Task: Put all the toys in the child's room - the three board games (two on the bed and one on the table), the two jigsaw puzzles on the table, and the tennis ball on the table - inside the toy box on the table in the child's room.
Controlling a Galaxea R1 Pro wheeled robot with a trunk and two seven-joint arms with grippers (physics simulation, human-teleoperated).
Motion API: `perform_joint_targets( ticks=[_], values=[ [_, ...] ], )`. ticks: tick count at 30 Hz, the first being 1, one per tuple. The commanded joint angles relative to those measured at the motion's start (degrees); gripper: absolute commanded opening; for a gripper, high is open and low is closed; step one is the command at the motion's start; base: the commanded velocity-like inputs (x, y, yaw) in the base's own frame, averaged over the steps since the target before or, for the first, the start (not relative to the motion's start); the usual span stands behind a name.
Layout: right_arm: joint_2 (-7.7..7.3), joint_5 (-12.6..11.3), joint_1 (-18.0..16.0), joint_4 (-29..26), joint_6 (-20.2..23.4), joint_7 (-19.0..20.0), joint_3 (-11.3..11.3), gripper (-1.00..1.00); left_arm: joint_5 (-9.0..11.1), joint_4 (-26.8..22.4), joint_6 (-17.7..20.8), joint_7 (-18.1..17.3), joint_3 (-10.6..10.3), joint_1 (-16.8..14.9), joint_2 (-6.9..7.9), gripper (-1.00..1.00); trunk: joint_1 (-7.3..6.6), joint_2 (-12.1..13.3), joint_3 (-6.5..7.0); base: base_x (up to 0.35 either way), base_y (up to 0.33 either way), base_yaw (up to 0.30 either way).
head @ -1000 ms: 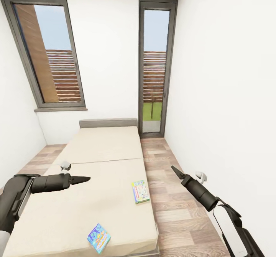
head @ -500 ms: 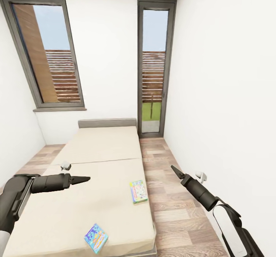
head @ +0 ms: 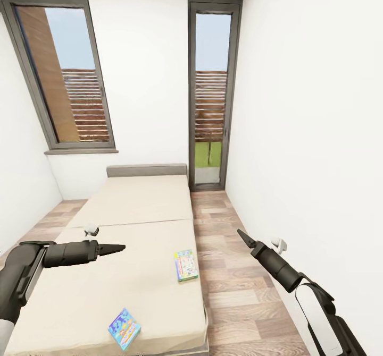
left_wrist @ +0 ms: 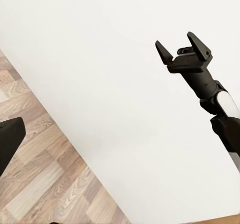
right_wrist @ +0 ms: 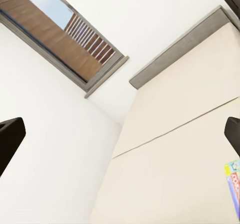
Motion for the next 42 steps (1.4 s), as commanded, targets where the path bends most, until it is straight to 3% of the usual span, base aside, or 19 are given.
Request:
perform_joint_targets(
  ticks=[1, 22, 42],
  values=[
    [0.0, -0.5, 0.0, 0.0, 0.5, 0.1, -0.1, 1.0, -0.2, 0.0, 0.6, -0.3, 0.0, 0.0, 0.0, 1.0, 0.02, 0.0, -0.02, -0.029, -0.227, 0.122],
    [0.0, -0.4, 0.0, -0.1, 0.5, 0.1, -0.1, 1.0, -0.2, 0.0, 0.6, -0.3, 0.1, 0.0, 0.08, 1.0, 0.02, 0.0, -0.02, -0.038, -0.084, 0.09],
    [0.09, -0.2, 0.0, 0.0, 0.5, 0.0, -0.1, 1.0, -0.1, 0.0, 0.6, -0.2, 0.1, 0.0, 0.08, 1.0, 0.02, 0.0, -0.02, 0.0, -0.014, 0.008]
  ],
)
